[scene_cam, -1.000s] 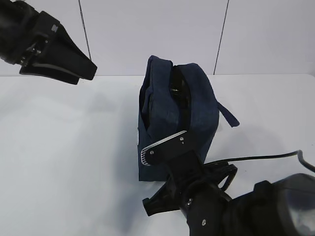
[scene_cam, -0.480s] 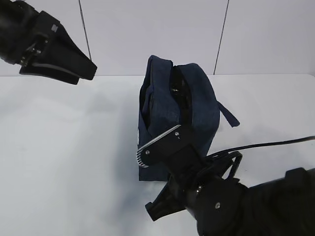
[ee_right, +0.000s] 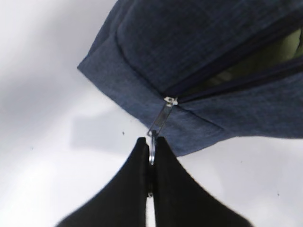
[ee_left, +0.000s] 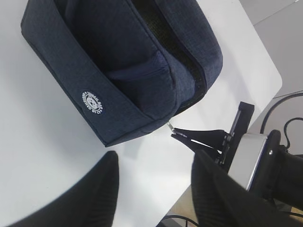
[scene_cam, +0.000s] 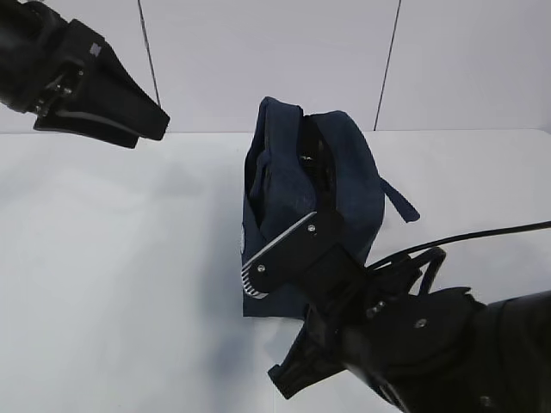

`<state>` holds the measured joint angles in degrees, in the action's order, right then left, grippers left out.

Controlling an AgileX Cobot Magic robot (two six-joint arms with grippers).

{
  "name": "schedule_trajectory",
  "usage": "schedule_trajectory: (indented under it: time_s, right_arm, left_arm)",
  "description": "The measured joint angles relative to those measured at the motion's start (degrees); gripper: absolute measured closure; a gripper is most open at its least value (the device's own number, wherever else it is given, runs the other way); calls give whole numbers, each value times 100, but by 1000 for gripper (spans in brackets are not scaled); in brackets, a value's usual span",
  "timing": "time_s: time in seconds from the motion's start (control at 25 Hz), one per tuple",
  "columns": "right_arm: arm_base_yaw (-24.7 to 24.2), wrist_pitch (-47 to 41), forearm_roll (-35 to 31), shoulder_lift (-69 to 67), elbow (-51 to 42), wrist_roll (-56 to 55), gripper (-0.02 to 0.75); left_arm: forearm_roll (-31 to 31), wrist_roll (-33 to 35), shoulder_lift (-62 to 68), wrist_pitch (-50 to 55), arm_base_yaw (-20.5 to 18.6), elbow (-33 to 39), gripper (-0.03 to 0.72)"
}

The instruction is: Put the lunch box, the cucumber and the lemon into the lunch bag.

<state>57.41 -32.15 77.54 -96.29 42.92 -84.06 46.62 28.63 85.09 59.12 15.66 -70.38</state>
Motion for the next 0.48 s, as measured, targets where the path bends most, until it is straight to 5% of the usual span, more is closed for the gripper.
schedule_trajectory:
  time_s: [0.48]
  right_arm:
    - [0, -892, -3372, 71, 1005, 4489, 730]
  left_arm:
    - [0, 4, 0, 0, 0, 0, 326]
